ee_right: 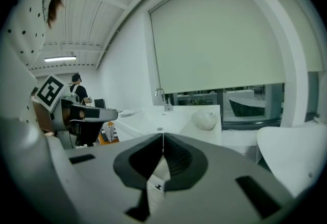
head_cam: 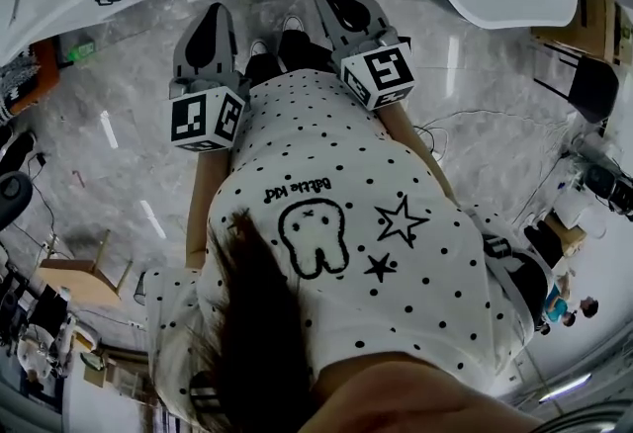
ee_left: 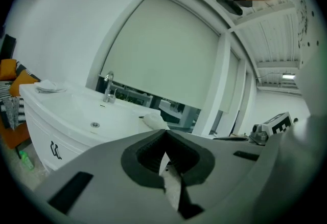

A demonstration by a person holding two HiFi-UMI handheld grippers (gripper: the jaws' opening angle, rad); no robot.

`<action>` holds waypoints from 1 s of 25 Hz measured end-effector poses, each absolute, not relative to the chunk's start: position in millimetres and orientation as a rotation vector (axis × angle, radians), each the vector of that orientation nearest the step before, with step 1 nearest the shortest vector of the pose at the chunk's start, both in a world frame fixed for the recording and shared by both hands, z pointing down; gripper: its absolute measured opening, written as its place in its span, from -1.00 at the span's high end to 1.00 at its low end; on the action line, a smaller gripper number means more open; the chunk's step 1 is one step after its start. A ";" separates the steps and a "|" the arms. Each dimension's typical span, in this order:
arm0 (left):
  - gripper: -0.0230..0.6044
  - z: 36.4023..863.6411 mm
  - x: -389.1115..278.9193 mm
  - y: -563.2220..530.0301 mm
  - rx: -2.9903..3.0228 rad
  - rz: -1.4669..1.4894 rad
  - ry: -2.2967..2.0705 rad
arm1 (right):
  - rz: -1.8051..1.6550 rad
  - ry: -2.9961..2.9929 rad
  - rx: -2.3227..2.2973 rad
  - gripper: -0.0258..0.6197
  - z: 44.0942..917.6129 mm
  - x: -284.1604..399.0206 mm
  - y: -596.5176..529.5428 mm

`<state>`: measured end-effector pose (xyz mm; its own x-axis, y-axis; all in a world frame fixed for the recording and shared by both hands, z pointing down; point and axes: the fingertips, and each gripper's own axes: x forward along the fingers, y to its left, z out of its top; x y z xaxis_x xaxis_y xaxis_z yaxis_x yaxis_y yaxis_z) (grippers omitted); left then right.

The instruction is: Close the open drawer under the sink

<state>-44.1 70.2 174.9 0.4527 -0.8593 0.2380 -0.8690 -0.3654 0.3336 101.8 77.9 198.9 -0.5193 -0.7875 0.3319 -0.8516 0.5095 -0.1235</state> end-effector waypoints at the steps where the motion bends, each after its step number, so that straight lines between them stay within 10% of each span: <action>1: 0.91 175.0 -42.2 68.0 2.293 0.025 -1.459 | 0.394 -2.523 1.392 0.87 198.4 104.4 75.4; 25: 0.91 148.0 -48.1 28.8 2.323 -0.114 -1.665 | 0.343 -2.583 1.413 0.87 192.0 147.4 38.1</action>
<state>-48.1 28.8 148.0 0.3327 -0.9380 0.0976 -0.9158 -0.2967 0.2709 147.4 38.1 192.0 -0.5332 -0.8039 0.2635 -0.8448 0.5223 -0.1159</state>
